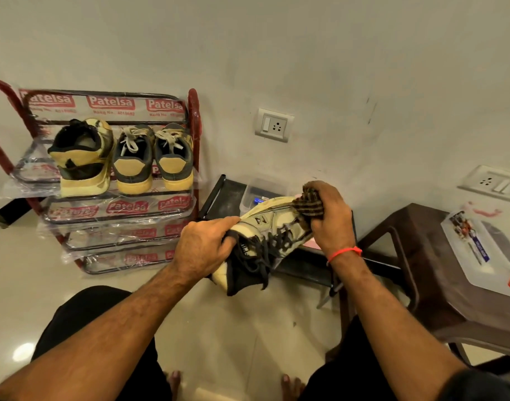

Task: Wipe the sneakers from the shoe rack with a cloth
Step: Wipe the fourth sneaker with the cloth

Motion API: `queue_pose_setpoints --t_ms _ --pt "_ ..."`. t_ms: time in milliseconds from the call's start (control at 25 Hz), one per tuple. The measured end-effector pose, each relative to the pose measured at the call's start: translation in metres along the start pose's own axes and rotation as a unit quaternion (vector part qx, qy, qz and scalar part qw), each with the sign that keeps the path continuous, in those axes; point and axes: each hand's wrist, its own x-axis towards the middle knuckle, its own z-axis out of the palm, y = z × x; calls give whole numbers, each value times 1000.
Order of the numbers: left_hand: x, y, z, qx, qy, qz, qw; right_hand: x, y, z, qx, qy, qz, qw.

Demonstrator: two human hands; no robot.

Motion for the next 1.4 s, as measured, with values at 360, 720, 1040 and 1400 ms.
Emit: queue_pose_setpoints --t_ms 360,720,1040,1400 --pt "-3 1 4 -11 -33 9 999 -48 -38 19 8 -115 -181 977" --pt "2 1 -1 -45 -12 -96 994 -79 -34 20 15 -161 -238 958" --pt "7 -5 5 -96 -22 -270 958 -83 -24 10 43 -171 -179 968" --pt "7 -9 16 -134 -37 -363 921 -45 -6 -3 77 -71 -30 994"
